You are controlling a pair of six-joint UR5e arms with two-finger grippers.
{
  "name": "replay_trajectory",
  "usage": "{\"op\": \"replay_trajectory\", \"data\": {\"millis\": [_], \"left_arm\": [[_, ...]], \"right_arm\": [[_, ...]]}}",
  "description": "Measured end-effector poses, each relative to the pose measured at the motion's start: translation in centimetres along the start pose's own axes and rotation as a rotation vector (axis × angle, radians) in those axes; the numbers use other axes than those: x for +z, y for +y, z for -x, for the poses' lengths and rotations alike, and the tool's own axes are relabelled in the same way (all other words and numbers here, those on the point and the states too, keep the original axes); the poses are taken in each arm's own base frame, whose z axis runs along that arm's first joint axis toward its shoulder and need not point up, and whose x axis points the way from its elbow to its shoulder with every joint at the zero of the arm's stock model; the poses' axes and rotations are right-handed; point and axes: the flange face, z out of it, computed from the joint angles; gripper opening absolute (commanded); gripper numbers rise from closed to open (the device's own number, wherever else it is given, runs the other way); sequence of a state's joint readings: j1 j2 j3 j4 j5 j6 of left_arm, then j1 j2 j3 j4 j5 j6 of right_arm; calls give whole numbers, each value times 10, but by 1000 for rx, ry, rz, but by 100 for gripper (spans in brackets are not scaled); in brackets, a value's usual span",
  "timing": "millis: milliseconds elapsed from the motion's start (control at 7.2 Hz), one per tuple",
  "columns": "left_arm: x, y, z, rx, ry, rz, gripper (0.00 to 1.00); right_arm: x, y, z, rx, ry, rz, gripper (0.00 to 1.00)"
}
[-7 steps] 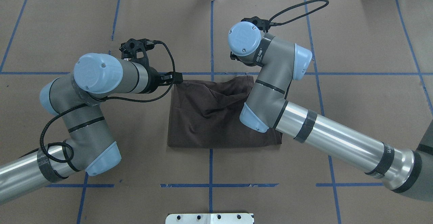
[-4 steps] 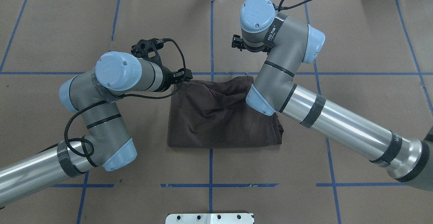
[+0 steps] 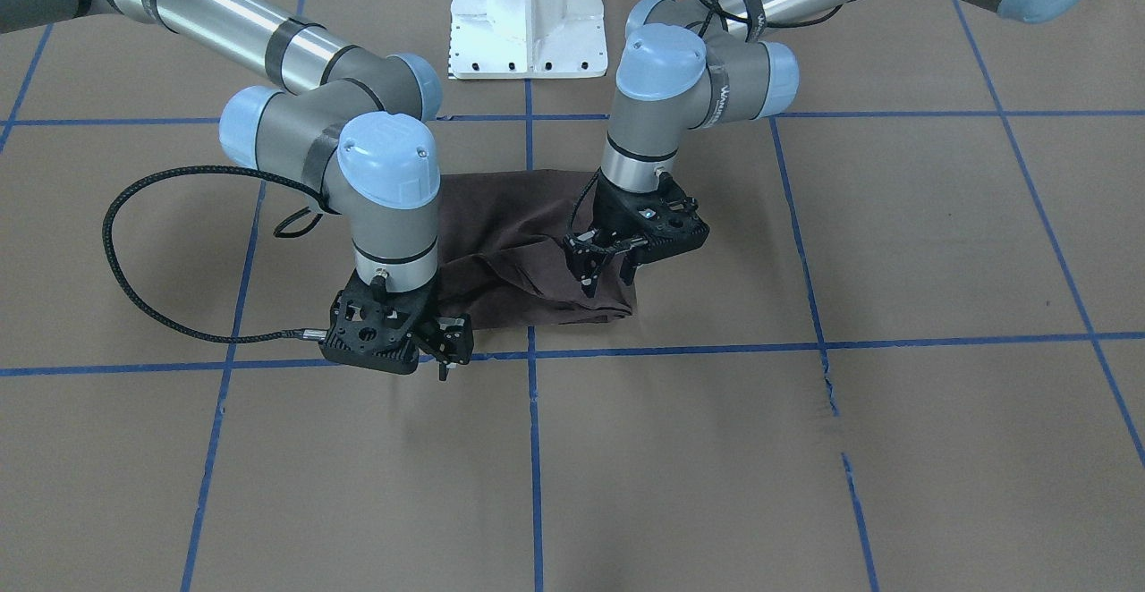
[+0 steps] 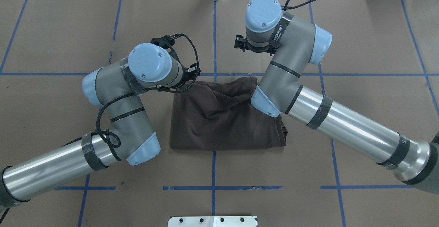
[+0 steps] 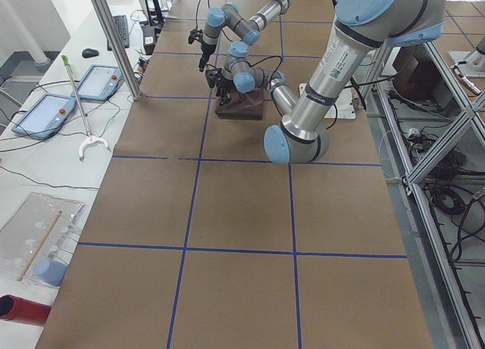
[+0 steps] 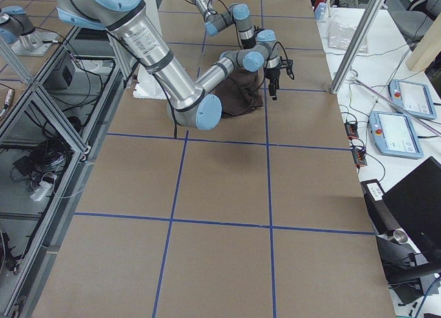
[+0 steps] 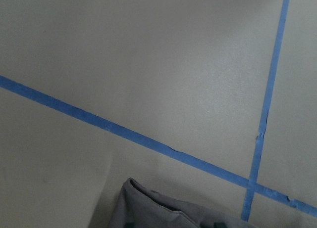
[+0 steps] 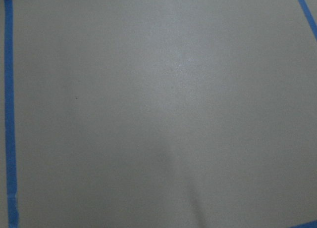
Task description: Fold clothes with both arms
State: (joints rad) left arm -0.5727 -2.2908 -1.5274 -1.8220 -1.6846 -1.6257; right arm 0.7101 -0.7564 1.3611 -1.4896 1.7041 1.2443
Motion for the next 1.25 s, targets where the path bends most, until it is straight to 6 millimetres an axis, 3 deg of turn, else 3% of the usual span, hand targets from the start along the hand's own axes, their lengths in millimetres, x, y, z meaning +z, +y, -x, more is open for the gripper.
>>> {"op": "replay_trajectory", "data": {"millis": [278, 694, 1250], "left_arm": [[23, -1, -26, -11, -58, -3, 63], [46, -2, -35, -7, -106, -4, 63], [34, 0, -38, 29, -156, 5, 63]], "right_arm": [[1, 2, -8, -4, 0, 0, 100], [4, 4, -14, -9, 5, 2, 100], [7, 5, -17, -12, 10, 3, 100]]}}
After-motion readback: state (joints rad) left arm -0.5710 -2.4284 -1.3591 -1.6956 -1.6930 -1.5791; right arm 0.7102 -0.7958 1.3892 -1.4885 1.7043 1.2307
